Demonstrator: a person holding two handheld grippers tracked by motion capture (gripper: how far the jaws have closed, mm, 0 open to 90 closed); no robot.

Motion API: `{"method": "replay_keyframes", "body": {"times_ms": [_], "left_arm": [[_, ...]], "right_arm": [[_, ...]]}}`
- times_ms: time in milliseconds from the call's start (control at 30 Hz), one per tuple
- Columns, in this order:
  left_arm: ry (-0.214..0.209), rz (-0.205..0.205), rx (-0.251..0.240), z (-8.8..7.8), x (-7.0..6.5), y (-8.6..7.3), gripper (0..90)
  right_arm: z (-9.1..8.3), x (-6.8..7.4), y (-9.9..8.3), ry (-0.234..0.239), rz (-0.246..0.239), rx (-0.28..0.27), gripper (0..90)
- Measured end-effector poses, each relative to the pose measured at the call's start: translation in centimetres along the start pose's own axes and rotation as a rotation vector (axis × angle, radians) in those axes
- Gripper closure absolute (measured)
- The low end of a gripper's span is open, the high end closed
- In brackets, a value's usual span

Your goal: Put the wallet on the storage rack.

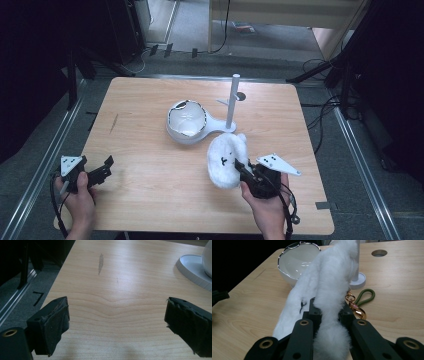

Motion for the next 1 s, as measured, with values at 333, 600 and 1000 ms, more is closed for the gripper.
{"method": "replay_keyframes", "body": {"times_ms": [333, 600, 1000], "left_arm": [[-0.007, -0.009, -0.003, 0.0, 0.0, 0.0, 6.5], [-0.012, -0.010, -0.002, 0.1, 0.0, 0.0, 6.5], [-0.012, -0.011, 0.000, 0.1, 0.0, 0.0, 6.5]], "right_arm": [[1.7, 1.3, 2.5, 0.019, 0.000, -0.002, 78.8], [3.3, 2.1, 4.6, 0.017, -0.017, -0.001, 78.6], [6.8, 3.8, 6.9, -0.002, -0.046, 0.021, 78.2]]}}
Point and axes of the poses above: each handheld gripper's, and its own axes: z roughly forward along the jaws, y roughly out of its top, x roughly to its left, the point moved 6 cm from there along z, roughly forward along the jaws, and after that the axes turned 7 degrees about -y, right-handed, at the moved point
